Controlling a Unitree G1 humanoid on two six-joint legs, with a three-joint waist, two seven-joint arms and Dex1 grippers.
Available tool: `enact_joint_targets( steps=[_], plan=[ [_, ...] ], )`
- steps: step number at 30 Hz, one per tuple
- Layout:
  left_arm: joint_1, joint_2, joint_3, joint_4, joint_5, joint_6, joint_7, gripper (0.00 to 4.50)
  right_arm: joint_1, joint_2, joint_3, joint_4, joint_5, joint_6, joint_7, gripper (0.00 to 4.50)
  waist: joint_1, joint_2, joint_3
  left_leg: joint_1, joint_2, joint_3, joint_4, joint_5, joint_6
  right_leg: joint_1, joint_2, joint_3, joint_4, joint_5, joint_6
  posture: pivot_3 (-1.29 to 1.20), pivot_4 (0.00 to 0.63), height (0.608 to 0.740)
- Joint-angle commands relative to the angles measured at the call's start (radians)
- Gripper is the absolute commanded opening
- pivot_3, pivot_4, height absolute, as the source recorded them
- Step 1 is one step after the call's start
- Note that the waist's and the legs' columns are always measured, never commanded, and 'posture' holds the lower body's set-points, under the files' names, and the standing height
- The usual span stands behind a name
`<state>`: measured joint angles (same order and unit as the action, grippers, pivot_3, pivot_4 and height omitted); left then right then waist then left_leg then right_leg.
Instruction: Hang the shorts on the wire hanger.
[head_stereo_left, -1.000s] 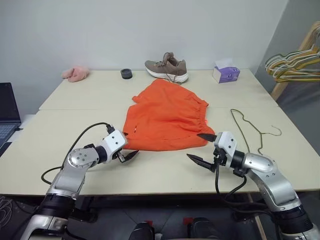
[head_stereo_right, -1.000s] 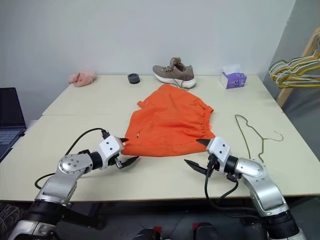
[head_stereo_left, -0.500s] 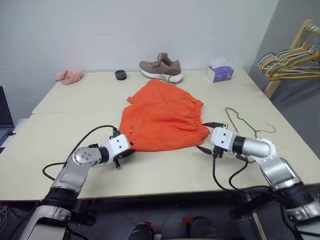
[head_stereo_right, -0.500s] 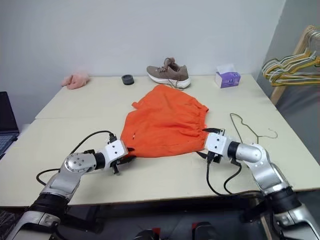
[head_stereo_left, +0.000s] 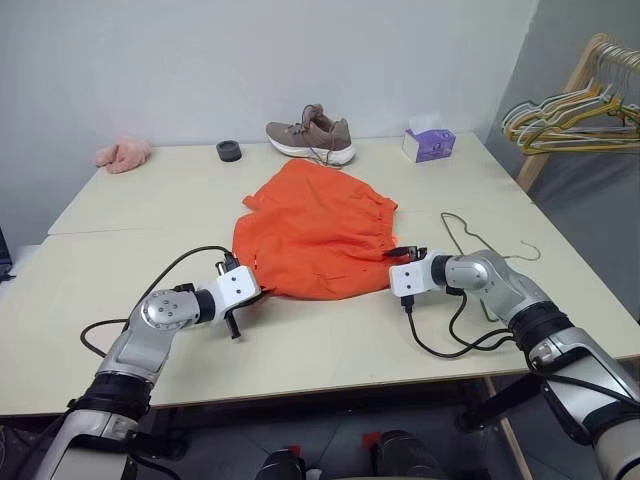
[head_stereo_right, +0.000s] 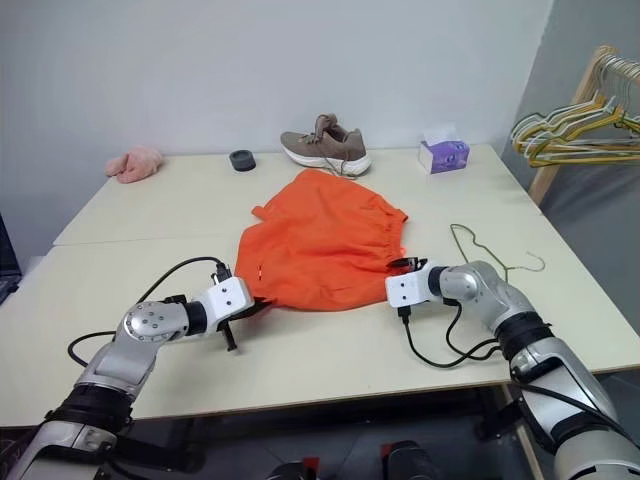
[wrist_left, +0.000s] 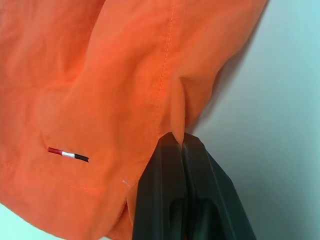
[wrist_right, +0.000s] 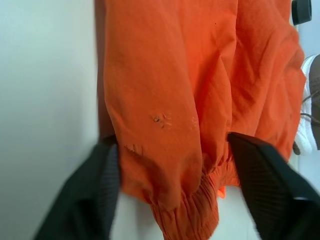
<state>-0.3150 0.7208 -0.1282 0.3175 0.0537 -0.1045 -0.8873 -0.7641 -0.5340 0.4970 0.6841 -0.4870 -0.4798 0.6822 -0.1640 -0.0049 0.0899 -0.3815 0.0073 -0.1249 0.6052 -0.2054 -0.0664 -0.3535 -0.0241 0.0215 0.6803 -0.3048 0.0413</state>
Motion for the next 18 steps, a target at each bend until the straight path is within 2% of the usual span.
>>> enact_joint_targets(
  steps=[1, 6, 12, 18],
  plan=[
    [0.022, 0.046, 0.030, -0.076, -0.036, 0.019, -0.051, 0.00, -0.033, -0.007, -0.021, -0.019, 0.039, -0.026, 0.057, 1.81, -0.001, 0.000, 0.000, 0.000, 0.000, 0.000, 0.000, 0.000, 0.000, 0.000, 0.000, 0.000, 0.000, 0.000, 0.000, -0.14, 0.008, 0.740],
    [0.098, 0.119, 0.037, -0.184, -0.087, 0.080, -0.164, 0.00, 0.006, -0.051, -0.039, -0.119, 0.105, 0.011, 0.199, 0.04, -0.003, 0.000, 0.000, 0.001, 0.000, 0.000, 0.000, 0.000, 0.000, 0.000, 0.000, 0.000, 0.001, 0.000, 0.000, -0.14, 0.012, 0.740],
    [0.282, 0.250, 0.087, -0.453, -0.235, 0.254, -0.307, 0.00, 0.147, -0.204, -0.067, -0.474, 0.287, 0.217, 0.502, 0.04, 0.000, 0.002, 0.001, 0.000, 0.002, 0.000, 0.000, -0.001, 0.000, 0.000, 0.000, 0.000, 0.000, -0.002, -0.003, -0.15, 0.019, 0.740],
    [0.425, 0.316, 0.154, -0.703, -0.414, 0.470, -0.358, 0.00, 0.245, -0.297, -0.087, -0.706, 0.375, 0.375, 0.624, 0.04, 0.001, 0.003, 0.002, 0.002, 0.003, 0.000, 0.000, -0.001, 0.000, 0.001, 0.001, -0.002, 0.001, -0.003, -0.004, -0.15, 0.022, 0.740]
  ],
)
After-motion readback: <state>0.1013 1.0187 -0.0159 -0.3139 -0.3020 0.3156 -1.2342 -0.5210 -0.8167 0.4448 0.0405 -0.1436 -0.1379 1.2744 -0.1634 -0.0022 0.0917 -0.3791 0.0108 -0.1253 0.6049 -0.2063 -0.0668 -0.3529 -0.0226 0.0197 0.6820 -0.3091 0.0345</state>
